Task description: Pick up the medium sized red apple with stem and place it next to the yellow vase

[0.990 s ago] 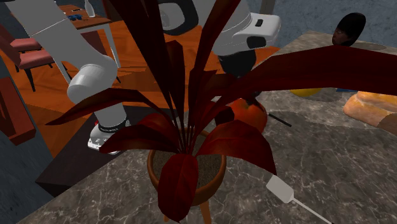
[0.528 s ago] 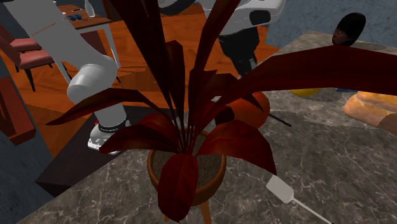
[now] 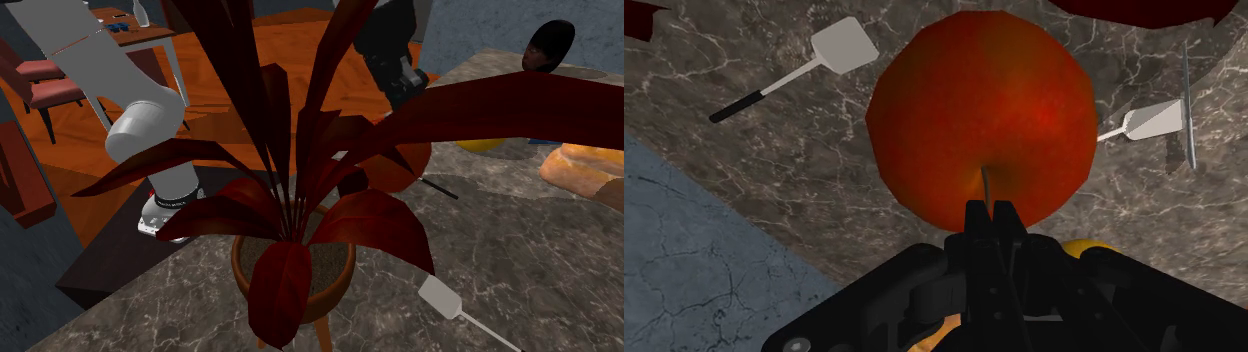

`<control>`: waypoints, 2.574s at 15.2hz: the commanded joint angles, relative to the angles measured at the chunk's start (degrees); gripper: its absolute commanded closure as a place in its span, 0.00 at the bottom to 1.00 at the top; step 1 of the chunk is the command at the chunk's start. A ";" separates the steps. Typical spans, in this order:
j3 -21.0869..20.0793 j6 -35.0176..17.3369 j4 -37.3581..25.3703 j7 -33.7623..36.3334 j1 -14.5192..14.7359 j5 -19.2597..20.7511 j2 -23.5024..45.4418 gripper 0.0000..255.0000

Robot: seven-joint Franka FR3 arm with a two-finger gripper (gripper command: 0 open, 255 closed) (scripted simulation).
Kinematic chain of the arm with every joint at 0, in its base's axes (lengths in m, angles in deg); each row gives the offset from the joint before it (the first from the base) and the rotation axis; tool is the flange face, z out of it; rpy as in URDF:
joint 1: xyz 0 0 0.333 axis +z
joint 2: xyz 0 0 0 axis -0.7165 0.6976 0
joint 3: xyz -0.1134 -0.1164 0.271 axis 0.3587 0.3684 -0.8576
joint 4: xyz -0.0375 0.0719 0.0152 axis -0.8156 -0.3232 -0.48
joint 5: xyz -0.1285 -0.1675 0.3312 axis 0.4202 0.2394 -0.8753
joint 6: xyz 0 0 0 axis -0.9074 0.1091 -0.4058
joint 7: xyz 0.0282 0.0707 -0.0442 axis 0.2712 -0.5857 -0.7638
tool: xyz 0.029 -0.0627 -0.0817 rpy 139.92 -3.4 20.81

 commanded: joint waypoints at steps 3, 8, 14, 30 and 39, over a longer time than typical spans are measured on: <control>-0.04 3.05 -3.46 0.43 0.09 0.02 0.40 1.00; -0.08 6.49 -7.55 0.95 0.26 -0.04 1.05 1.00; -5.80 4.13 -8.08 8.84 2.57 0.42 3.04 1.00; -17.69 2.00 -21.86 28.46 9.53 3.07 17.52 1.00; -21.75 5.60 -39.78 38.25 14.22 6.26 31.67 1.00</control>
